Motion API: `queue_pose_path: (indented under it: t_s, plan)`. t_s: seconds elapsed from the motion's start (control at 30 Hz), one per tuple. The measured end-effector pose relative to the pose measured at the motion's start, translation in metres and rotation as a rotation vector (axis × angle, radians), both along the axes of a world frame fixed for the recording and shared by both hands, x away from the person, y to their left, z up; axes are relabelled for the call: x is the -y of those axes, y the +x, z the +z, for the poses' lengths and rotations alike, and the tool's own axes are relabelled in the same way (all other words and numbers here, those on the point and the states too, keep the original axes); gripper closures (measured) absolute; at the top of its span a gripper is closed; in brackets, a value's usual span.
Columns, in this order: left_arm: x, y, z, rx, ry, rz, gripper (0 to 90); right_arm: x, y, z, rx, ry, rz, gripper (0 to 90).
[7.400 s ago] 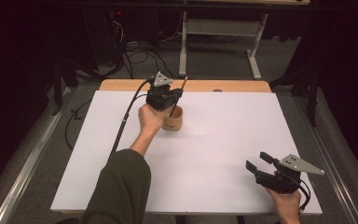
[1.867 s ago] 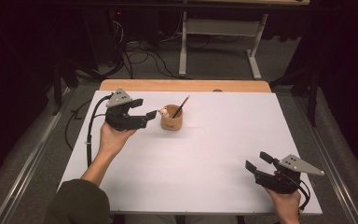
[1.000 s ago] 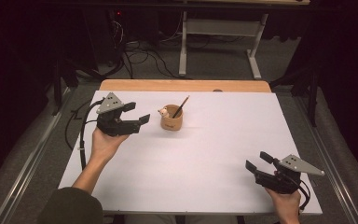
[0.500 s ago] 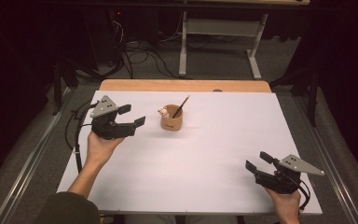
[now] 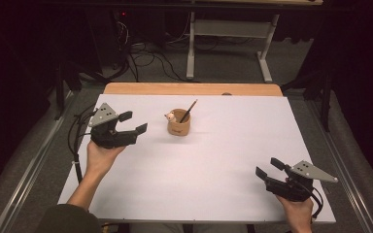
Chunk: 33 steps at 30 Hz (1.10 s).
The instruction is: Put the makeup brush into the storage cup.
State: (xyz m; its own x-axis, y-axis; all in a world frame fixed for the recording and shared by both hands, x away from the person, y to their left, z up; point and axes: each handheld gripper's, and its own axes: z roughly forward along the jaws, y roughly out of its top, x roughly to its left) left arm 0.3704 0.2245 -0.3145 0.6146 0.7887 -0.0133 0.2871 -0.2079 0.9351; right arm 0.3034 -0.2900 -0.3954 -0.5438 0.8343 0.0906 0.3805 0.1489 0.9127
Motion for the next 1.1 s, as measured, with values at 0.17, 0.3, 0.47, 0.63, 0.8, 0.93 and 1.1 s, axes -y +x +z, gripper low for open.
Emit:
queue_pose_path:
  t_s: [0.17,0.3,0.47,0.63,0.8,0.93,1.1]
  plan:
    - [-0.003,-0.002,-0.001,-0.004,-0.008,0.005,30.6,0.0,0.0,0.0,-0.002,0.005,-0.001,32.4]
    - [-0.006,-0.004,-0.002,-0.006,-0.01,0.005,30.5,0.0,0.0,0.0,-0.003,0.005,-0.001,32.4]
    - [-0.008,-0.007,-0.004,-0.009,-0.016,0.003,30.3,0.0,0.0,0.0,-0.003,0.006,0.0,32.3]
    - [-0.009,-0.01,-0.004,-0.008,-0.018,-0.002,30.1,0.0,0.0,0.0,-0.004,0.003,-0.002,32.3]
    - [-0.009,-0.013,-0.005,-0.007,-0.017,-0.007,29.9,0.0,0.0,0.0,-0.004,0.004,-0.001,32.3]
    - [-0.01,-0.016,-0.007,-0.011,-0.014,-0.007,29.8,0.0,0.0,0.0,-0.004,0.005,-0.001,32.3]
    - [-0.012,-0.019,-0.008,-0.012,-0.02,-0.006,29.8,0.0,0.001,0.0,-0.005,0.005,-0.002,32.4]
